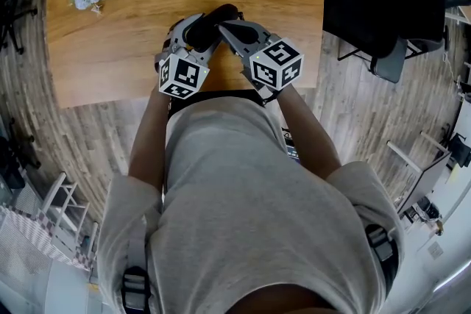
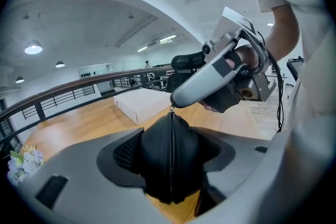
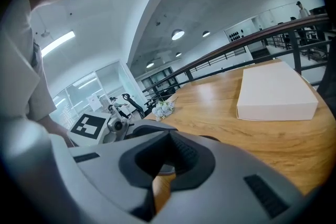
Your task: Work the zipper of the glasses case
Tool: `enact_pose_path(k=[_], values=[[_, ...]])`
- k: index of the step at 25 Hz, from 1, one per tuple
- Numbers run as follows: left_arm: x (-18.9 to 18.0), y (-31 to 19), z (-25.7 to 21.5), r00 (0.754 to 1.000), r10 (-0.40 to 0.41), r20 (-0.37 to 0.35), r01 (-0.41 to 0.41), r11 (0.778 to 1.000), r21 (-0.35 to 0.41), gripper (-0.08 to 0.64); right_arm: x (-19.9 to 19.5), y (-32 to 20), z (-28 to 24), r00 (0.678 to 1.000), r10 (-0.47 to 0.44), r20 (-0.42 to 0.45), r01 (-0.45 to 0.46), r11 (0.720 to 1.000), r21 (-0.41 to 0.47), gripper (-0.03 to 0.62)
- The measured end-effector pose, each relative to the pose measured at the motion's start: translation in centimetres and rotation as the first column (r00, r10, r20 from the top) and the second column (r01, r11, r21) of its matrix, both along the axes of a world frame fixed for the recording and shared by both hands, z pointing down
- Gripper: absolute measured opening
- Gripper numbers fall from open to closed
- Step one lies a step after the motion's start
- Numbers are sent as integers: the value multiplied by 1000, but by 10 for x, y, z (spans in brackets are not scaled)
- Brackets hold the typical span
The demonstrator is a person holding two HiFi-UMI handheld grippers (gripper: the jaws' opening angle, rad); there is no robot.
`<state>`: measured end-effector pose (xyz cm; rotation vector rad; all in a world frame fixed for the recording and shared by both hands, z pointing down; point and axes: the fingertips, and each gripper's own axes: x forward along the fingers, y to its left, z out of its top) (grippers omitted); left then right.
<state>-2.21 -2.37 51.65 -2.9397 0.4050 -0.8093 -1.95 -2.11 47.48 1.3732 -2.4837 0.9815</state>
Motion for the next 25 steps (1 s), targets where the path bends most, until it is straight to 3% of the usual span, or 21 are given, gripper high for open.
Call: enact_pose_path(k=[14,19,25], values=[[-11,2,-4,1000,-14,-18,14,1000,-11,278,15,-3,-4,990,53,128,-50,998,-23,25],[-14,3,-9,999,-28,-26,27,999,-39,278,15,-4,-3,994,36,105,-34,999,-21,25],[-17,0,0,997,-65,49,66,997,-27,276,5,-1,1,999,2,39,-1,1000,-13,25]])
